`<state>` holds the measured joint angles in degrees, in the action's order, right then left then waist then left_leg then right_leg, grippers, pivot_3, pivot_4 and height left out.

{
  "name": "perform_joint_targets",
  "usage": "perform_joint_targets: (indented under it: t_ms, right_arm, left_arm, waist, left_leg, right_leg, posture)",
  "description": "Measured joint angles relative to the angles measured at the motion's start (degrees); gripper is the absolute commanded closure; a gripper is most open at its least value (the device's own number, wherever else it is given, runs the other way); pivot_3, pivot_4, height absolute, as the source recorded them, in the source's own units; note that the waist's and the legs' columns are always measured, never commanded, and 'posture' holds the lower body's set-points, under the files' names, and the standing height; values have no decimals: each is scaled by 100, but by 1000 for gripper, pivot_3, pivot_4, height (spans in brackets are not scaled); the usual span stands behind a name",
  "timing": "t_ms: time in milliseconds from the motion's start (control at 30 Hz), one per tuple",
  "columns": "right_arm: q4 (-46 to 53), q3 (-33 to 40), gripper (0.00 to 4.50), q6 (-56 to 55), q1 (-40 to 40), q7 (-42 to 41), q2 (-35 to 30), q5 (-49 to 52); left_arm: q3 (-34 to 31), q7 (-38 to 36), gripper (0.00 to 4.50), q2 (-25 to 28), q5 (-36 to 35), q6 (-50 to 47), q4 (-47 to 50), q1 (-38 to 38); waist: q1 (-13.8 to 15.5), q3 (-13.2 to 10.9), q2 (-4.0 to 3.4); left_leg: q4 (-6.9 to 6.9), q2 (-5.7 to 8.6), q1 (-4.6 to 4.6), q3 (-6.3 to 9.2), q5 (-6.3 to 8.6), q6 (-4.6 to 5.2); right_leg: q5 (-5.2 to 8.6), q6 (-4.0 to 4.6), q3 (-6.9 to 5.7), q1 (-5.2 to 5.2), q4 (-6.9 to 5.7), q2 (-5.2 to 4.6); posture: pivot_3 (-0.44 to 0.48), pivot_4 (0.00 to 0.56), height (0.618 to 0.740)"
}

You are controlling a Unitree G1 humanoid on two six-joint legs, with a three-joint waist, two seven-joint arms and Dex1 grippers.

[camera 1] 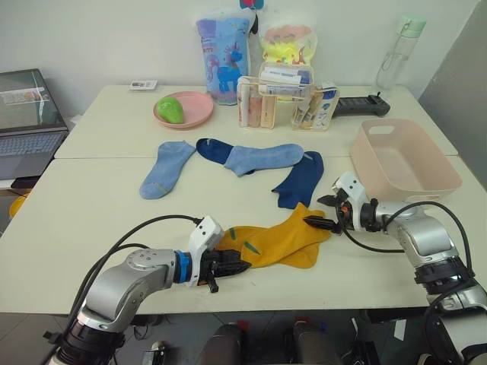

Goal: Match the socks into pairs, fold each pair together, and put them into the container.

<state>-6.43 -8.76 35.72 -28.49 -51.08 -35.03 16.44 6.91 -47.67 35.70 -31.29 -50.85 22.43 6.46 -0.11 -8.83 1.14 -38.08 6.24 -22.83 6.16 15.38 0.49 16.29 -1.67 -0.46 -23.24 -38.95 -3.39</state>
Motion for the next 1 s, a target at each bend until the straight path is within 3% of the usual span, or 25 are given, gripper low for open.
perform_joint_targets:
  t_ms: [67,533,633,1000]
  right_arm:
    - [0,0,52,7,0,0,0,0]
    - [-73,76,52,154,-181,76,4,4]
    - [-77,73,647,278,-187,39,3,11]
    - [-60,20,4474,483,-93,-146,-106,-17]
  left_arm:
    - [0,6,4480,0,-1,0,0,-3]
    - [-6,-46,4480,14,-17,32,-1,51]
    - [-5,-45,4500,14,-11,41,-3,54]
    - [-4,-37,4500,16,3,130,-6,46]
  waist:
    - [0,0,0]
    - [0,0,0]
    - [0,0,0]
    - [0,0,0]
  left_leg:
    - [0,0,0,0,0,0]
    - [0,0,0,1,0,0]
    - [1,0,-1,0,0,0]
    - [1,0,0,0,0,0]
  right_leg:
    - [0,0,0,0,0,0]
    - [0,0,-1,0,0,0]
    - [0,0,0,0,1,0]
    - [0,0,0,0,1,0]
  posture:
    - [0,150,740]
    - [0,150,740]
    - [0,150,740]
    - [0,150,740]
